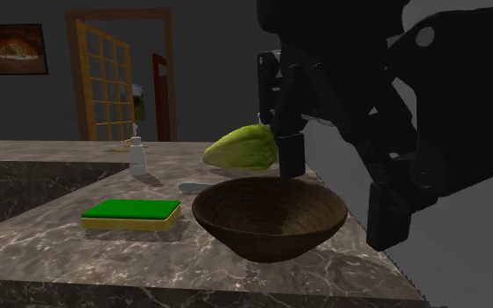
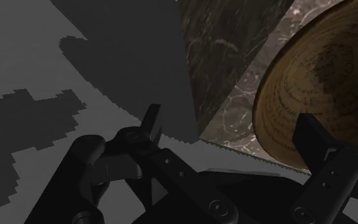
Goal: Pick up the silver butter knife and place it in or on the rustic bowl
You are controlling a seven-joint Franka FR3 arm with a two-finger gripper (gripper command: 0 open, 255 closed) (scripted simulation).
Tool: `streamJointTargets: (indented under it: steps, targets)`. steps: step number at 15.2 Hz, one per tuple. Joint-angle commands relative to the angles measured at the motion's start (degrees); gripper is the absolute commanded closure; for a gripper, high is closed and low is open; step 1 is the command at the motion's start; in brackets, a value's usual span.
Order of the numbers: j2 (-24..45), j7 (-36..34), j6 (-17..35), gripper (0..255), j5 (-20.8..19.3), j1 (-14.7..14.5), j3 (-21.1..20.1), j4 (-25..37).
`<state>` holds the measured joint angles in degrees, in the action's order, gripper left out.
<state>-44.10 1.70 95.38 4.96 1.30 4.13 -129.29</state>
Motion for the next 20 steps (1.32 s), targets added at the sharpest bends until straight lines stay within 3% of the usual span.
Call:
streamJointTargets:
  steps: [1, 10, 20]
  targets:
    - [0.00, 0.00, 0.00, 0, 0.00, 0.00, 0.00, 0.00]
    - [3.05, -19.12, -0.59, 0, 5.35, -0.97, -13.98, 1.41]
    - [15.41, -40.76, -0.22, 0, 8.55, -0.52, -29.18, 11.12]
